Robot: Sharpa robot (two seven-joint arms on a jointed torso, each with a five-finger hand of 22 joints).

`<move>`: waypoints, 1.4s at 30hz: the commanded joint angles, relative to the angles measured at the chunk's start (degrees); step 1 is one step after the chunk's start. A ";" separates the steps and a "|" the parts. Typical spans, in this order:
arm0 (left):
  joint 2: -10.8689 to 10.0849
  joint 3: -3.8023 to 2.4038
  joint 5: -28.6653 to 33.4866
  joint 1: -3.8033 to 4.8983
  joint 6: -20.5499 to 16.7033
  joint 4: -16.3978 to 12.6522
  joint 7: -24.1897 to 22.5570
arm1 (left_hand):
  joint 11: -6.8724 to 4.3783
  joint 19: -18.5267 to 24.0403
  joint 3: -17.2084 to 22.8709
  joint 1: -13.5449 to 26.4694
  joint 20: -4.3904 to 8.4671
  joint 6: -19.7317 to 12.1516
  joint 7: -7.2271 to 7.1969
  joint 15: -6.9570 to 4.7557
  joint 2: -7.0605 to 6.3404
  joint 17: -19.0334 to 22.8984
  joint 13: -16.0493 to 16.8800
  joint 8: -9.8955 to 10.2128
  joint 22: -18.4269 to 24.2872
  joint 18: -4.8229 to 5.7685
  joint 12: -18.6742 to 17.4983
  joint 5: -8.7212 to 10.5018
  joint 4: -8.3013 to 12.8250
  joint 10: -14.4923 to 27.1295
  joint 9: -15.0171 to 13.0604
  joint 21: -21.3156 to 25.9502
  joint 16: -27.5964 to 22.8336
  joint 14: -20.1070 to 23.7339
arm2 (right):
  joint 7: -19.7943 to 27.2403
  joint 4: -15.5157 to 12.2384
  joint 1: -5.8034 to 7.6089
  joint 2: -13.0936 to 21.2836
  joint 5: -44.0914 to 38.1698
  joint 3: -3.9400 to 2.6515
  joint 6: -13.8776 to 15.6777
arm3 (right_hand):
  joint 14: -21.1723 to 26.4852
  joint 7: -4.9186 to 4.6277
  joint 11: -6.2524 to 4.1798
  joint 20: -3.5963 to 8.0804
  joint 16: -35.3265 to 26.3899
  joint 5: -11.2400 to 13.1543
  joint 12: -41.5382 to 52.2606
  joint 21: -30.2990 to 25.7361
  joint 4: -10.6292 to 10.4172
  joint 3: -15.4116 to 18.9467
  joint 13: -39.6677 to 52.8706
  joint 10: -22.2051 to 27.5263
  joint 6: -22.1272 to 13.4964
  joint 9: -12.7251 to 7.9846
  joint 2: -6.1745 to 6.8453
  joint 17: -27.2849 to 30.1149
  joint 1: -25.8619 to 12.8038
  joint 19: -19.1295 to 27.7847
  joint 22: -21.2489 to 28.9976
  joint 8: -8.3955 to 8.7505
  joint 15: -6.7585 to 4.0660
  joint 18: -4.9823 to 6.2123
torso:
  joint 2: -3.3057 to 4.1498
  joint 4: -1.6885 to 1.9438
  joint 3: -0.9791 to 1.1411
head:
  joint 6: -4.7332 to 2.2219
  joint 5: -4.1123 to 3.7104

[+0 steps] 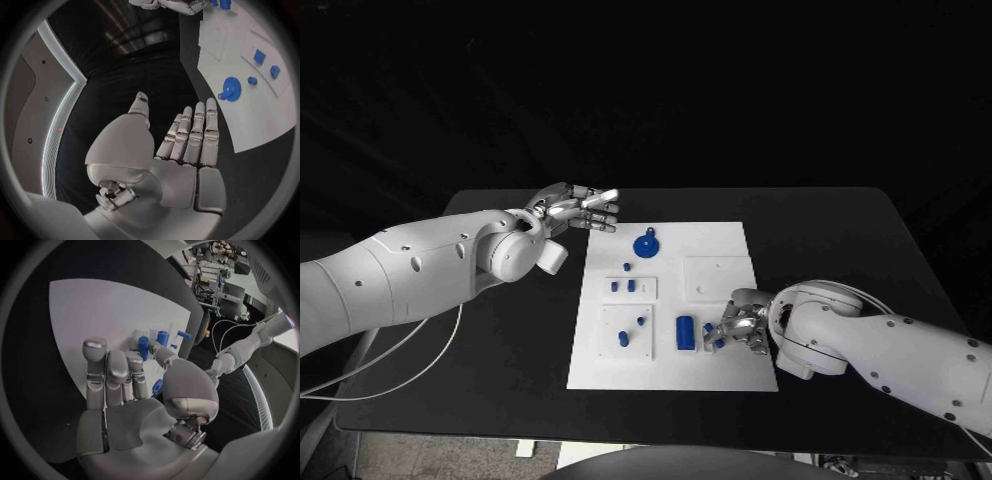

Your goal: Assemble the parts on the task board

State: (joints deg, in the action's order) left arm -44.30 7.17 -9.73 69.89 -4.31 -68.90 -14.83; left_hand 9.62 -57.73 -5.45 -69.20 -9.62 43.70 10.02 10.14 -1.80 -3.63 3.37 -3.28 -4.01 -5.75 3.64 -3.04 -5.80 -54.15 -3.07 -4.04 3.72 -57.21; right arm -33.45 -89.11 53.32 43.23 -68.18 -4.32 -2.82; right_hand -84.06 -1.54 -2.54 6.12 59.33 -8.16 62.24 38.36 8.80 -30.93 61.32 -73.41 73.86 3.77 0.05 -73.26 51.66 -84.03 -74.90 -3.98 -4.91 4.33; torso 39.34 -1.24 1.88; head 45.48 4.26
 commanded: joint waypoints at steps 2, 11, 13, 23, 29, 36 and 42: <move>0.02 -0.03 -0.30 0.06 0.48 -0.14 -0.23 | 0.06 -0.33 0.30 -0.10 0.18 0.07 0.01 0.00 -0.15 0.06 -0.04 0.12 -0.01 -0.49 -0.16 0.23 -0.09 0.17 -0.03 0.06 -0.24 0.27 | -2.85 0.51 -0.71 0.12 -1.13 0.57 -4.81 | -0.34 -0.11 -0.04 0.16 -0.19 -1.59 -0.38 -0.40 -0.19 1.18 -0.10 0.46 -0.51 -0.02 0.51 0.07 -0.26 -2.86 -1.84 0.37 -0.09 -0.85 | -0.01 -0.04 0.02 | 0.08 -0.02; 0.02 -0.03 -0.36 0.06 0.49 -0.14 -0.19 | 0.06 -0.33 0.30 -0.10 0.18 0.07 0.01 0.00 -0.15 0.06 -0.04 0.12 -0.01 -0.49 -0.16 0.23 -0.09 0.17 -0.03 0.06 -0.24 0.27 | -3.02 0.49 -0.72 0.12 -1.21 0.60 -5.65 | -0.30 -0.11 -0.02 0.13 -0.36 -2.43 -0.44 -0.36 -0.33 2.28 -0.17 0.53 -0.58 -0.03 1.02 0.13 -0.12 -2.87 -1.93 0.38 -0.07 -0.87 | -0.01 -0.03 0.00 | 0.21 -0.02; 0.03 -0.03 -0.37 0.06 0.48 -0.13 -0.19 | 0.06 -0.33 0.30 -0.10 0.18 0.07 0.01 0.00 -0.15 0.06 -0.04 0.12 -0.01 -0.49 -0.16 0.23 -0.09 0.17 -0.03 0.06 -0.24 0.27 | -3.02 0.50 -0.72 0.11 -1.22 0.60 -5.67 | -0.29 -0.11 -0.01 0.13 -0.39 -2.52 -0.53 -0.43 -0.30 2.42 -0.24 0.60 -0.61 -0.03 1.12 0.14 -0.03 -2.86 -1.93 0.38 -0.07 -0.87 | -0.01 -0.03 -0.02 | 0.19 -0.01; 0.03 -0.03 -0.38 0.06 0.43 -0.09 -0.15 | 0.06 -0.33 0.30 -0.10 0.18 0.07 0.01 0.00 -0.15 0.06 -0.04 0.12 -0.01 -0.49 -0.16 0.23 -0.09 0.17 -0.03 0.06 -0.24 0.27 | -2.10 0.48 -0.72 0.03 -1.29 0.61 -3.11 | -0.26 -0.10 -0.04 0.16 -0.56 -2.06 -0.54 -0.45 -0.65 2.83 -0.29 0.59 -0.64 -0.02 1.25 0.22 0.06 -2.91 -1.95 0.37 -0.11 -0.81 | 0.01 0.00 0.01 | 0.09 0.03; 0.04 -0.03 -0.39 0.06 0.41 -0.10 -0.14 | 0.06 -0.33 0.30 -0.10 0.18 0.07 0.01 0.00 -0.15 0.06 -0.04 0.12 -0.01 -0.49 -0.16 0.23 -0.09 0.17 -0.03 0.06 -0.24 0.27 | -1.47 0.29 -0.73 0.10 -1.62 0.62 -0.99 | -0.37 -0.04 -0.11 0.23 -0.43 -1.90 -0.34 -0.13 -0.71 2.55 -0.16 0.30 -0.44 -0.02 0.92 0.15 0.30 -2.99 -2.04 0.37 -0.18 -0.82 | 0.01 0.00 0.01 | -0.12 0.11; 0.03 -0.03 -0.42 0.06 0.37 -0.13 -0.12 | 0.06 -0.33 0.30 -0.10 0.18 0.07 0.01 0.00 -0.15 0.06 -0.04 0.12 -0.01 -0.49 -0.16 0.23 -0.09 0.17 -0.03 0.06 -0.24 0.27 | -0.85 0.03 -0.73 0.15 -2.50 0.61 0.63 | -0.41 -0.01 -0.16 0.29 -0.56 -1.83 -0.36 -0.07 -0.46 1.70 -0.20 0.19 -0.36 -0.01 0.75 0.22 0.54 -2.99 -1.99 0.37 -0.24 -0.81 | -0.01 0.01 0.01 | -0.29 0.17; 0.02 -0.03 -0.44 0.06 0.33 -0.15 -0.05 | 0.02 -0.27 0.23 -0.07 0.13 0.06 -0.06 0.02 0.01 0.05 -0.04 0.13 -0.01 -0.53 -0.17 0.23 0.17 0.26 -0.03 0.07 -0.24 0.33 | -0.20 -0.26 -0.73 0.17 -3.60 0.61 1.35 | -0.43 -0.02 -0.15 0.30 -0.64 -0.95 -0.40 0.23 -0.11 1.33 -0.25 0.18 -0.34 -0.02 0.54 0.28 1.06 -3.01 -2.03 0.37 -0.23 -0.85 | 0.00 0.00 -0.01 | -0.33 0.27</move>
State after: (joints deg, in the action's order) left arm -44.31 7.17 -9.95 69.89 -4.31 -68.91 -14.65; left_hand 9.62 -57.74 -5.45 -69.20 -9.62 43.70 10.02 10.14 -1.80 -3.63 3.37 -3.28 -4.01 -5.75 3.64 -3.04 -5.80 -54.15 -3.07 -4.04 3.72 -57.21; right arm -33.33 -89.67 52.95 43.27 -69.46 -3.99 -2.46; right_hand -84.05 -1.75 -2.55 6.11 58.95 -9.32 62.02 38.37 8.78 -29.44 61.07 -72.98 73.58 3.88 0.98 -73.04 52.00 -84.03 -74.90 -3.96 -4.90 4.34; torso 39.33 -1.22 1.88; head 45.16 4.48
